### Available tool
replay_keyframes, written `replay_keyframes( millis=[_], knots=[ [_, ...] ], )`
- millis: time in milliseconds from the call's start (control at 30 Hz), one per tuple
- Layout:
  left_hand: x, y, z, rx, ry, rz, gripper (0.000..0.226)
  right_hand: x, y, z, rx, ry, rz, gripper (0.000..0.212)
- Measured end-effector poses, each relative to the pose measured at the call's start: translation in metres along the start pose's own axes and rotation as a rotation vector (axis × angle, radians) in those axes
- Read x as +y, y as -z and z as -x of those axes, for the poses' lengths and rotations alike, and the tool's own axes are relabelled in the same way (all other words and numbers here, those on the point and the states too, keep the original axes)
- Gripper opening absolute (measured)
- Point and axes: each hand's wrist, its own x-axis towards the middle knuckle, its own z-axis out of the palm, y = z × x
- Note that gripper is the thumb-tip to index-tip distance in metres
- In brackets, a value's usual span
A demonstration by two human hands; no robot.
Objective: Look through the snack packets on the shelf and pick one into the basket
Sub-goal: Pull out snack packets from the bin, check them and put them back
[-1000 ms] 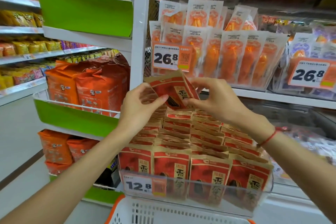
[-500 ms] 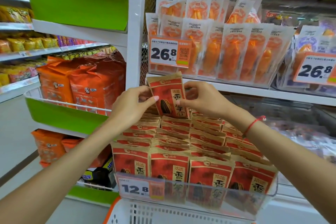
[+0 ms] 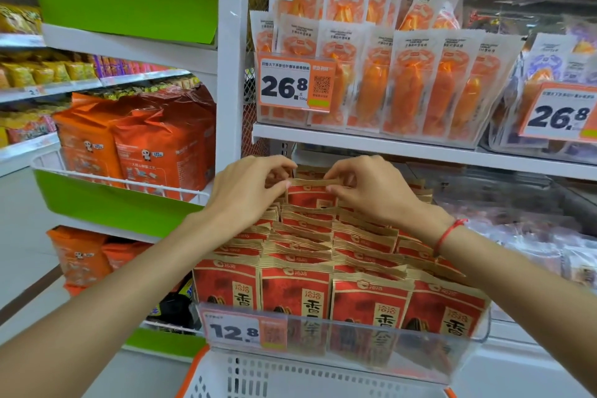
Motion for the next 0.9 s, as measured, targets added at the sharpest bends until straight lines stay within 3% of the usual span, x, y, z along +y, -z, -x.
replay_keyframes(
  millis=[167,300,433,533,733,900],
  knots=[
    [0.001,-0.003,-0.005,-0.055,-0.054,-0.186,0.021,-0.003,0.000,-0.004,-0.024,0.115,0.152,0.016],
    [0.003,-0.011,-0.012,-0.153,-0.001,-0.175,0.019,-0.004,-0.002,-0.014,-0.170,0.132,0.264,0.020],
    [0.003,-0.011,-0.020,-0.194,0.017,-0.205,0.018,-0.007,0.000,-0.020,-0.191,0.205,0.378,0.020],
    [0.004,-0.009,-0.022,-0.225,0.017,-0.211,0.021,-0.006,-0.001,-0.019,-0.212,0.180,0.344,0.018],
    [0.010,-0.016,-0.023,-0.081,0.090,-0.139,0.019,0.000,-0.005,-0.021,-0.287,-0.006,0.219,0.017],
    [0.013,-0.024,-0.035,-0.183,0.191,-0.155,0.015,0.003,-0.006,-0.013,-0.323,-0.015,0.179,0.018]
  ],
)
